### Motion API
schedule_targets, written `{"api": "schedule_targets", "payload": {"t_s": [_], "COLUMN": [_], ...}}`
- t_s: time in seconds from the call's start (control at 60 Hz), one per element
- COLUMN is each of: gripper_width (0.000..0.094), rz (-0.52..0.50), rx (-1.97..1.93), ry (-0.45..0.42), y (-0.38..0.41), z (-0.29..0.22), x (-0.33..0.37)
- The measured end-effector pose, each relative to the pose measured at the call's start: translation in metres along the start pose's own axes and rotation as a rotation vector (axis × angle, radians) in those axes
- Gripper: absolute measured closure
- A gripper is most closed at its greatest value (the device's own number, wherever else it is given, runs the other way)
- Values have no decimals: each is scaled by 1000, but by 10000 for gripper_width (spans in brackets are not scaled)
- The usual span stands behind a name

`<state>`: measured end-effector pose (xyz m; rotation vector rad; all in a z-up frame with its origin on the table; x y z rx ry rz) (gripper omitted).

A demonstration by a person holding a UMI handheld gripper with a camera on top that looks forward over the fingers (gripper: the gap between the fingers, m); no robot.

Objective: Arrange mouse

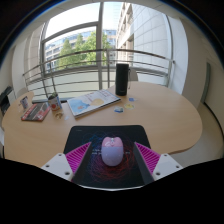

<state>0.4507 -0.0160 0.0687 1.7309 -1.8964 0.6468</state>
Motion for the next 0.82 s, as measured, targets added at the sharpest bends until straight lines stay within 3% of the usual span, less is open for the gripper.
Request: {"api": "schedule_targets", "payload": {"t_s": [0.2, 0.383, 0.817], "gripper_width": [83, 89, 91], "rz": [42, 68, 71], "rx": [29, 61, 63], "ry": [-92, -121, -157], "y": [10, 27, 39], "z": [-15, 4, 27], "x": [109, 196, 254]}}
Point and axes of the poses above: the point between the fingertips, and its own axes, seen from behind it with the camera up: y to the left, z down, x backward, against the way the camera looks, the point moved 1 cm from there along x, backward, against the way the camera looks, and after that the axes turned 3 degrees about y, right-handed, at the moved point
